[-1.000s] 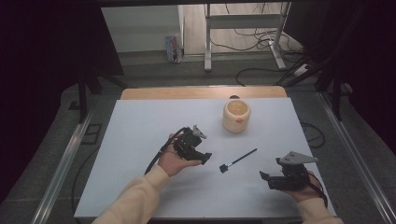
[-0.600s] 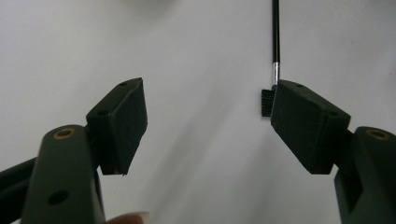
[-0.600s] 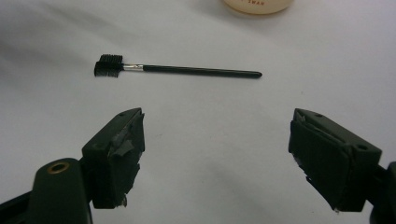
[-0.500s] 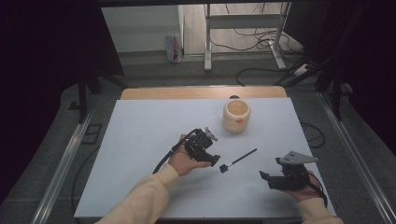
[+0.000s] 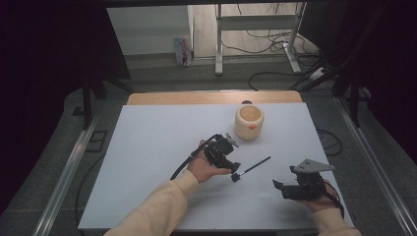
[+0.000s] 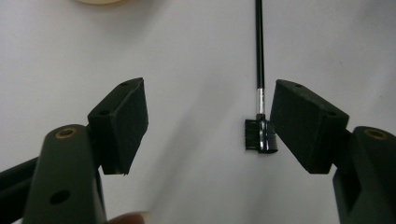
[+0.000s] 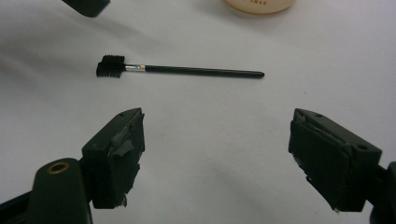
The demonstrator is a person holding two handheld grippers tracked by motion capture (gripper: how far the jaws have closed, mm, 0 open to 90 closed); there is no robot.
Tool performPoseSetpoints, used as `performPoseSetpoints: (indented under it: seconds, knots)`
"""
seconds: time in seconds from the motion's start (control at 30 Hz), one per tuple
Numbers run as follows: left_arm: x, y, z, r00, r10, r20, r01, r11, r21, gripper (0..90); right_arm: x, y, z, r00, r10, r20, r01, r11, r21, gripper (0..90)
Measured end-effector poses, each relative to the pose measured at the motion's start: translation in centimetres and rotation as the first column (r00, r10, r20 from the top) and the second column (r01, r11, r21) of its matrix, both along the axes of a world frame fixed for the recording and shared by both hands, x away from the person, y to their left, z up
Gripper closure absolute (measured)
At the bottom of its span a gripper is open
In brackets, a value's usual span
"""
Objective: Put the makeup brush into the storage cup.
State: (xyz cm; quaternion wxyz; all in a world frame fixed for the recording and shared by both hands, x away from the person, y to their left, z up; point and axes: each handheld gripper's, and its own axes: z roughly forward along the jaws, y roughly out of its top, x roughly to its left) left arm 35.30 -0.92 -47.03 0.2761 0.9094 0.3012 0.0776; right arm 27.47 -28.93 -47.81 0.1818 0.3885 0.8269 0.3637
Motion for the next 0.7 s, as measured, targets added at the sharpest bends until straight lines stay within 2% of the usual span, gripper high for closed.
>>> performPoseSetpoints:
  seconds: [0.53,0.7]
  knots:
    - [0.4,-1.8,-0.6,0.9996,-0.023,-0.014,0.024,0.9996,0.016,30.4,0.0,-0.1,0.0,1.0000,-0.002,0.001,0.002,1.000,-0.003,18.6]
    - [0.6,-2.6,-1.4,0.9989,-0.035,-0.032,0.036,0.9992,0.021,33.2,0.1,-0.1,-0.1,1.0000,-0.002,-0.002,0.002,1.000,-0.010,18.7]
